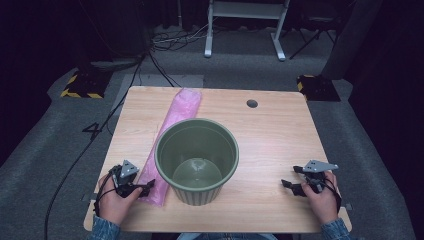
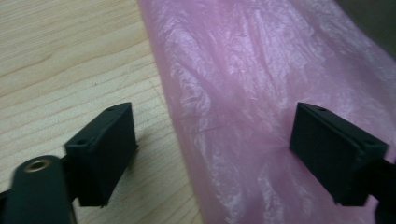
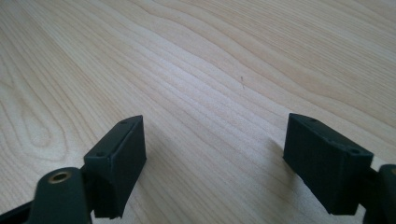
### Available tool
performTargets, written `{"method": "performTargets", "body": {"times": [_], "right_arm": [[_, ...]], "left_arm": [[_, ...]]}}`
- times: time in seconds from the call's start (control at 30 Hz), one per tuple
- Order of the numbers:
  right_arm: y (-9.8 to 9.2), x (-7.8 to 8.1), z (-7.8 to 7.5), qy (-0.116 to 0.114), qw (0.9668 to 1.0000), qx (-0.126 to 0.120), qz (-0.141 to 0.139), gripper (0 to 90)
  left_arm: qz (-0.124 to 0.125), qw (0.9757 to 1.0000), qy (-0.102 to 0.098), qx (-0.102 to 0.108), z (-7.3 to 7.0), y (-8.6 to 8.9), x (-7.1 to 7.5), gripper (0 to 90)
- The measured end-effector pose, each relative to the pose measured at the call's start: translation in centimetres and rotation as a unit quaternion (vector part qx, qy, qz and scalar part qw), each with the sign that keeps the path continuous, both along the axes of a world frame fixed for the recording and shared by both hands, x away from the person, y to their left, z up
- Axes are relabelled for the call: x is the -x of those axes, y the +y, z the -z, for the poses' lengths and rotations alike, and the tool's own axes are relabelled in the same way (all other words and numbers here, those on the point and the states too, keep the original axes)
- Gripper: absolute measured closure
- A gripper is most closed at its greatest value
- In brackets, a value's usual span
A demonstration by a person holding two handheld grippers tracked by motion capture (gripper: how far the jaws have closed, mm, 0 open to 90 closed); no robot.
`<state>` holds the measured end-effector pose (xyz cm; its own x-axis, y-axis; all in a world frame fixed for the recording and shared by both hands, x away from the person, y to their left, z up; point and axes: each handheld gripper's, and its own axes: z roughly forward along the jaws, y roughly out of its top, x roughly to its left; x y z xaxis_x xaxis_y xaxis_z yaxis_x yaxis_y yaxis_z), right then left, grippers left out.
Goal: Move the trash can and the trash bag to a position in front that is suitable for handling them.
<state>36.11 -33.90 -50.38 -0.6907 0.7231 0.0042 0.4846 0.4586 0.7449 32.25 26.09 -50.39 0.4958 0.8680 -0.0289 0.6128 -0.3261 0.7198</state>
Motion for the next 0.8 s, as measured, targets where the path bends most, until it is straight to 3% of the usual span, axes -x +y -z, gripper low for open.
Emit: {"method": "performTargets", "body": {"times": [0.03,0.07,0.23,0.4,0.53,0.6,0.67,0.8], "right_arm": [[0.0,0.0,0.0,0.0,1.0,0.0,0.0,20.8],[0.0,0.0,0.0,0.0,1.0,0.0,0.0,20.8],[0.0,0.0,0.0,-0.001,1.0,0.001,0.0,20.7],[0.0,0.0,0.0,-0.001,1.0,0.002,0.0,20.7],[0.0,0.0,0.0,-0.001,1.0,0.002,0.0,20.7],[0.0,0.0,0.0,-0.002,1.0,0.002,0.0,20.7],[0.0,0.0,0.0,-0.001,1.0,0.002,0.0,20.7],[0.0,0.0,0.0,-0.002,1.0,0.002,0.0,20.7]], "left_arm": [[0.0,1.0,0.0,0.0,0.0,0.0,0.0,19.0],[-0.005,0.9998,-0.013,0.013,-0.4,0.0,0.1,19.7],[-0.003,0.999,-0.038,0.023,-1.8,0.0,0.0,20.2],[-0.005,0.9949,-0.086,0.053,-3.8,0.1,-0.7,21.8],[-0.004,0.9937,-0.09,0.067,-4.7,0.4,-1.7,21.7],[-0.003,0.9935,-0.089,0.071,-4.7,0.3,-1.9,21.7],[0.0,0.992,-0.084,0.094,-4.8,0.1,-2.4,22.5],[-0.003,0.9911,-0.084,0.104,-4.7,-0.2,-3.0,24.8]]}}
